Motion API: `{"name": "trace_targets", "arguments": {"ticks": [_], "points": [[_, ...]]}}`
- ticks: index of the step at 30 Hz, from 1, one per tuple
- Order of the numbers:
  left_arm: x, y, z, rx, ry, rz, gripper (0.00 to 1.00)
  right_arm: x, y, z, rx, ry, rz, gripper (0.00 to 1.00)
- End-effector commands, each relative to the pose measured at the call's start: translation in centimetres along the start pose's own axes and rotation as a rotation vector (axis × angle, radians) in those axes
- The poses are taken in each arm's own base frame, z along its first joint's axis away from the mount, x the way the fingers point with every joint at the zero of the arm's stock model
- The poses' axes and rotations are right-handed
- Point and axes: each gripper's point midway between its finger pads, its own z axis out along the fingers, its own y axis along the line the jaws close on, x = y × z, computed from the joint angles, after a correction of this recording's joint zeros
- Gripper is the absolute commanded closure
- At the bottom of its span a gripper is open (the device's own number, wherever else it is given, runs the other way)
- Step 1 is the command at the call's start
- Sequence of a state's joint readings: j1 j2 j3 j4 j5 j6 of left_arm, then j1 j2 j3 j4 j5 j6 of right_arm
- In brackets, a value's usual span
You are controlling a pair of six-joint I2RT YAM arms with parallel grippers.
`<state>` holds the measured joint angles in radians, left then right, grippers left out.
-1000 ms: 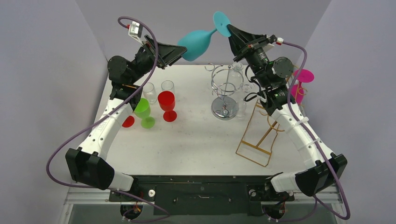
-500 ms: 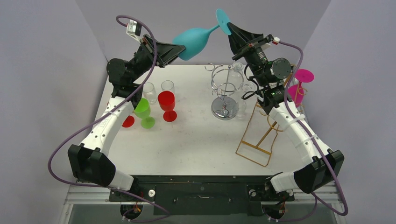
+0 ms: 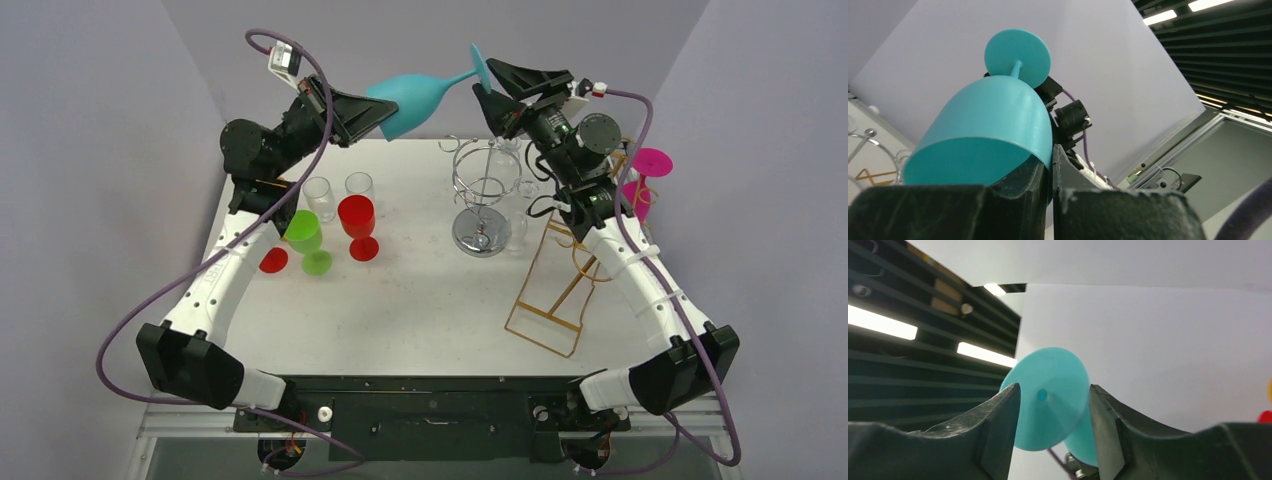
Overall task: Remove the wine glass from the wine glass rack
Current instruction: Place the wine glass at the center of the board.
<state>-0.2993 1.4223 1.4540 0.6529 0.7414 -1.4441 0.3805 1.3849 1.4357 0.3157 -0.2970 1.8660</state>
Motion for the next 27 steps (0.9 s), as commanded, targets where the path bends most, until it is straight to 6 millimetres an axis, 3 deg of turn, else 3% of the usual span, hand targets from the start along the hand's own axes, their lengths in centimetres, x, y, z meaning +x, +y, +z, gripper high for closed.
{"name": "trace_targets", "arguments": {"ticks": [1, 7, 12, 15, 21, 27], "points": [[-0.5, -1.3, -0.7, -0.091, -0.015, 0.099, 1.00, -1.1, 3.0, -2.2, 0.010, -0.050, -0.233, 0.45], [-0.8, 0.7, -2.2, -0.299, -0.037, 0.159, 1.00, -4.7, 3.6, -5.2, 0.120, -0.185, -0.419, 0.32], [-0.1, 4.1, -4.9, -0.567, 0.019, 0.204, 1.00, -5.8, 4.0, -7.2, 0.240, -0.225, -0.606, 0.29], [0.0, 5.1, -6.5, -0.693, 0.043, 0.282, 1.00, -6.5, 4.6, -8.3, 0.289, -0.252, -0.713, 0.29], [2.1, 7.3, -11.0, -0.989, 0.147, 0.375, 1.00, -7.6, 4.5, -10.4, 0.401, -0.265, -0.836, 0.28], [5.0, 9.0, -13.5, -1.153, 0.262, 0.454, 1.00, -9.2, 4.4, -12.3, 0.484, -0.293, -0.920, 0.28]]}}
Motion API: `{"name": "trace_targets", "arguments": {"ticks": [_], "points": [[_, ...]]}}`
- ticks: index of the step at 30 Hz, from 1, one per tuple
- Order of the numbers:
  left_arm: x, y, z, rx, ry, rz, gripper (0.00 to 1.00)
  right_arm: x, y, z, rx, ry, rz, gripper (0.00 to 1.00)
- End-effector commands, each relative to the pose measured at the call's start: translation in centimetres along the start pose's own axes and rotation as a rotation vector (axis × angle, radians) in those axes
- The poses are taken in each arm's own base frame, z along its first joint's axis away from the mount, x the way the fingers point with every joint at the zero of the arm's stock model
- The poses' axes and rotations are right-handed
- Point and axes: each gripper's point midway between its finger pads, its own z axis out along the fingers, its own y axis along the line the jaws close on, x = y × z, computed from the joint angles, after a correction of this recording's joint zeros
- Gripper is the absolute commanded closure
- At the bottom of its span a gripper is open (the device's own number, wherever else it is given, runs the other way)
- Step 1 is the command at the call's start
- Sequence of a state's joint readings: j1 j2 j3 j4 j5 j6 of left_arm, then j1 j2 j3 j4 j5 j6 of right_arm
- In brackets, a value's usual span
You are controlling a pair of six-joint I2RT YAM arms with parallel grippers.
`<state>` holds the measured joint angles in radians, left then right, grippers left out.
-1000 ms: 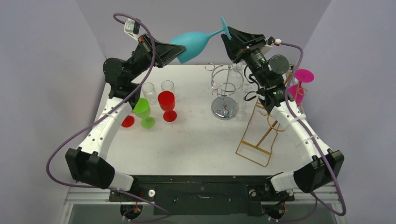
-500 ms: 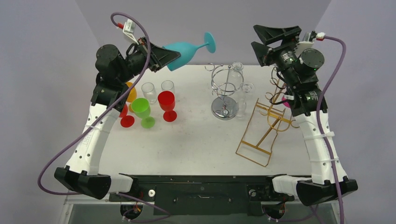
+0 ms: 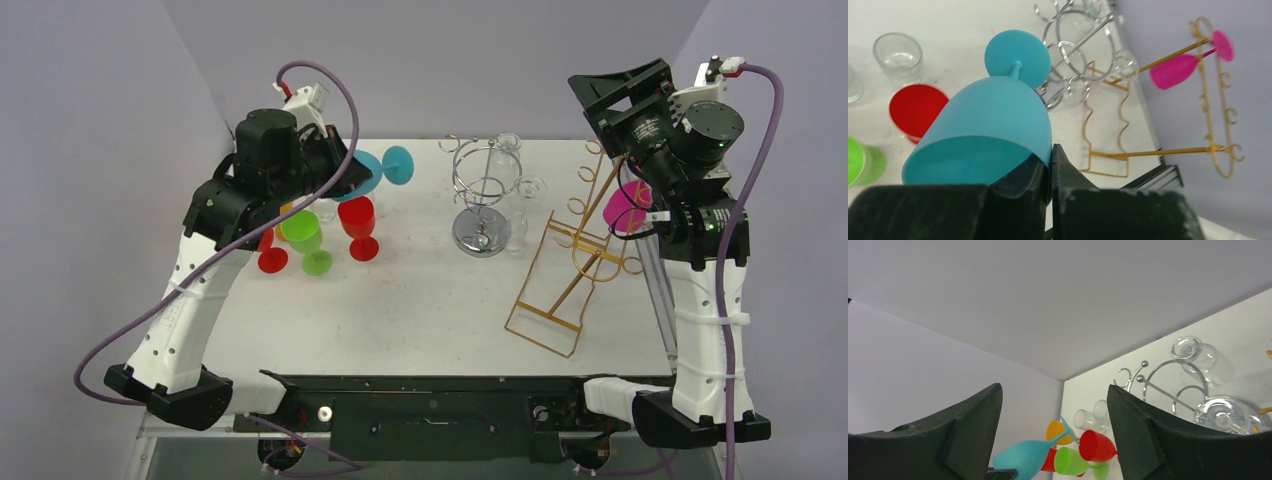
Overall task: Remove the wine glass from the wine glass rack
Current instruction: Place the wine glass at the center of the board.
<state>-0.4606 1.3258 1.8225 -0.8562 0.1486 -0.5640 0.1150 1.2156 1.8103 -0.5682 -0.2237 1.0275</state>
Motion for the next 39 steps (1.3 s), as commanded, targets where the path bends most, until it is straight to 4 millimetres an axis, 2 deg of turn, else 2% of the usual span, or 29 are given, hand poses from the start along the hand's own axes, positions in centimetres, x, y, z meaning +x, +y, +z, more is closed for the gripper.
{"name": "trace_targets", "arguments": {"ticks": [1, 8, 14, 19, 30, 39], "points": [[2.4, 2.8, -1.3, -0.190, 0.052, 0.150, 1.00, -1.0, -1.9, -1.3, 0.079, -0.015, -0.124, 0.28], [7.3, 4.5, 0.7, -0.257, 0.210, 0.236, 1.00, -1.4, -4.0, -2.1, 0.144, -0.019, -0.160, 0.28], [11.4, 4.3, 3.2, -0.254, 0.333, 0.306, 1.00, -1.8, -5.4, -2.7, 0.196, -0.033, -0.189, 0.28], [13.8, 4.7, 5.4, -0.266, 0.402, 0.334, 1.00, -2.2, -6.5, -3.0, 0.230, -0.044, -0.198, 0.28], [17.4, 6.9, 9.6, -0.313, 0.499, 0.362, 1.00, -2.0, -7.2, -3.3, 0.244, -0.041, -0.206, 0.28], [18.9, 7.9, 11.5, -0.335, 0.541, 0.375, 1.00, -1.9, -7.8, -3.4, 0.253, -0.035, -0.206, 0.28]]}}
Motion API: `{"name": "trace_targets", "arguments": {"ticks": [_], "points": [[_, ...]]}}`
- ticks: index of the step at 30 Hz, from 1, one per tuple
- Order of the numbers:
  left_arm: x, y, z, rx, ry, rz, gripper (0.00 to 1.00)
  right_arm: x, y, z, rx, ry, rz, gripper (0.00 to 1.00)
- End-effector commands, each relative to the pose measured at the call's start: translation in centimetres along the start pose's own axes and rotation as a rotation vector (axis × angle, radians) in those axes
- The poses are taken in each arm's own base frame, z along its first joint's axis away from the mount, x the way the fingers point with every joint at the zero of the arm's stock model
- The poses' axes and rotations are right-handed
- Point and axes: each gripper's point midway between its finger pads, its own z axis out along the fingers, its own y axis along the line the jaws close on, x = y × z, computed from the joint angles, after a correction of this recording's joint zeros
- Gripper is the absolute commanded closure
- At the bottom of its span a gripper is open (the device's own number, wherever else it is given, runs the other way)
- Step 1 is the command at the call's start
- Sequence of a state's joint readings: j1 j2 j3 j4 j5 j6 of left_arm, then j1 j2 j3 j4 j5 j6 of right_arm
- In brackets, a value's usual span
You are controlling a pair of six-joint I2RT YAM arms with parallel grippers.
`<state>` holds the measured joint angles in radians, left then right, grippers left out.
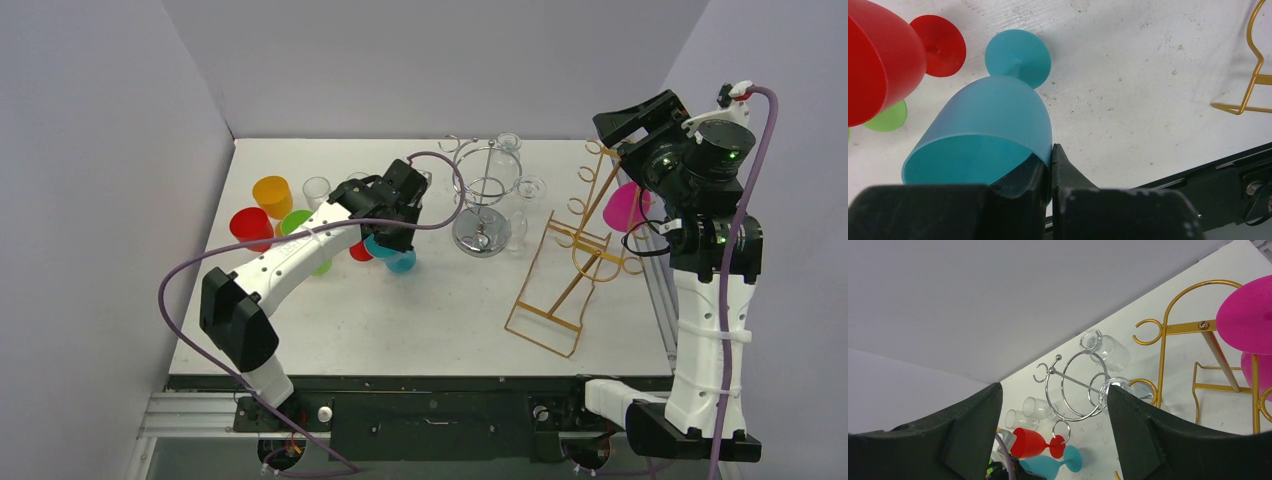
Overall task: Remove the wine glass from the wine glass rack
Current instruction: Place the wine glass at the center of the board.
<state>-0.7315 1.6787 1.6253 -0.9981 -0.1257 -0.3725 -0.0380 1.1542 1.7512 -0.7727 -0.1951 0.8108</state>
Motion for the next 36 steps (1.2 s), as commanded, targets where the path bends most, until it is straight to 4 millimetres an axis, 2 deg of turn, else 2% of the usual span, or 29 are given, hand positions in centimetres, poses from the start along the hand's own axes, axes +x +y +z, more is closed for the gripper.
{"name": "trace_targets", "arguments": {"ticks": [1, 12, 20, 36], "points": [[-1.4, -0.4, 0.5, 0.006, -0.051, 0.015, 1.00, -0.6, 0.1, -0.5, -0.013, -0.028, -0.022, 0.28], [-0.8, -0.5, 2.1, 0.001, -0.019, 0.022, 1.00, -0.5, -0.4, -0.4, -0.009, -0.025, -0.025, 0.28], [-0.2, -0.3, 2.6, -0.014, -0.004, 0.022, 0.99, -0.8, -2.0, -0.4, 0.030, -0.036, -0.028, 0.28], [-0.9, -0.5, 1.7, -0.007, -0.037, 0.036, 0.82, -1.3, -1.9, -0.9, 0.029, -0.042, -0.022, 0.27]]}}
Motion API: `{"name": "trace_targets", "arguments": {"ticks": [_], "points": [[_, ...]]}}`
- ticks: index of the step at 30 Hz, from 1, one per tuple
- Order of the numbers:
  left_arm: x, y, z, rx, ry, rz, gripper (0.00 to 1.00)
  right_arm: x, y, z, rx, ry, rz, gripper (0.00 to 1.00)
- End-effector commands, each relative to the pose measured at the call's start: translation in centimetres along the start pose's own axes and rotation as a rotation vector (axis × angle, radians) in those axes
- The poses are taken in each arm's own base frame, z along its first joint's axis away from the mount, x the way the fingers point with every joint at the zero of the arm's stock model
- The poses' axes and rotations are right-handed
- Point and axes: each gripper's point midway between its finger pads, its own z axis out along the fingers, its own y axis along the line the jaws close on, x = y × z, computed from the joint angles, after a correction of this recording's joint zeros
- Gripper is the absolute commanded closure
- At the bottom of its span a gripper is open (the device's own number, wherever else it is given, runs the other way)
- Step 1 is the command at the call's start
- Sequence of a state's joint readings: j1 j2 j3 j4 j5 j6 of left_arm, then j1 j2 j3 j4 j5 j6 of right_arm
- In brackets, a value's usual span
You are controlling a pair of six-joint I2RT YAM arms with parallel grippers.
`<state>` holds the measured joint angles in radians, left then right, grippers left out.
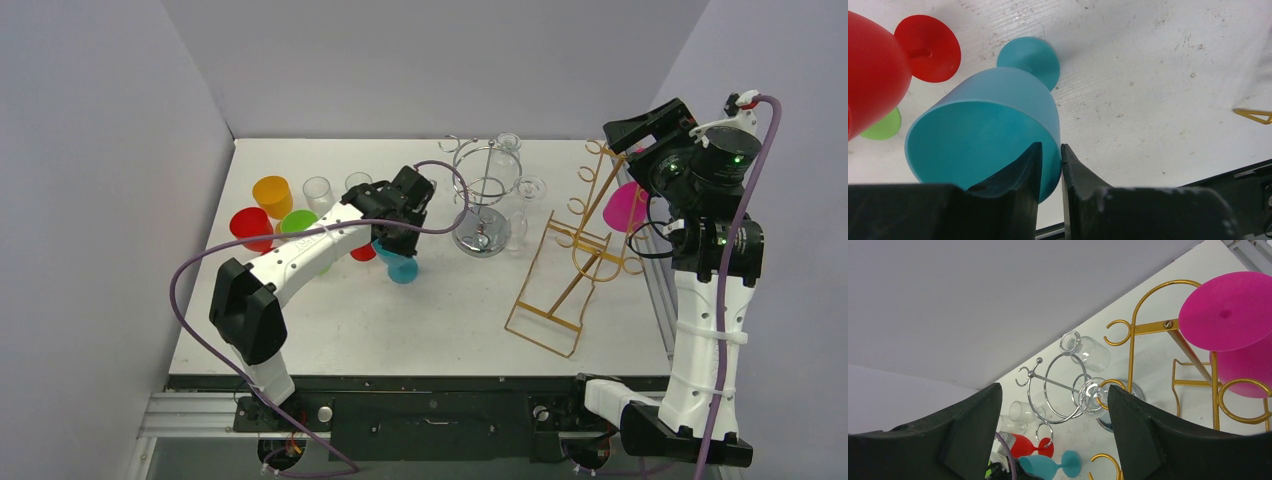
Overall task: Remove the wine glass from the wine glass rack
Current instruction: Place the wine glass at the center of the board.
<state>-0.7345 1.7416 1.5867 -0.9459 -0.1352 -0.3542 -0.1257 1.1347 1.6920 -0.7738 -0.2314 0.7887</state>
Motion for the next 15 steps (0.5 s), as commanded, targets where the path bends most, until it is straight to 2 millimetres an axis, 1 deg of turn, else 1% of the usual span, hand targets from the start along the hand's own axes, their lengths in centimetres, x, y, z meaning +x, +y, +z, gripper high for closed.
{"name": "trace_targets", "arguments": {"ticks": [1, 8, 15], "points": [[-1.9, -0.4, -1.7, 0.014, -0.084, 0.008, 0.81, -1.2, 1.1, -1.3, -0.037, -0.039, -0.022, 0.27], [-3.2, -0.5, -3.4, 0.021, -0.129, 0.009, 0.72, -1.6, 1.1, -1.6, -0.023, -0.042, -0.025, 0.27], [-4.2, -0.7, -5.0, 0.038, -0.169, 0.014, 0.67, -2.3, 1.2, -1.8, -0.016, -0.048, -0.023, 0.27]]}}
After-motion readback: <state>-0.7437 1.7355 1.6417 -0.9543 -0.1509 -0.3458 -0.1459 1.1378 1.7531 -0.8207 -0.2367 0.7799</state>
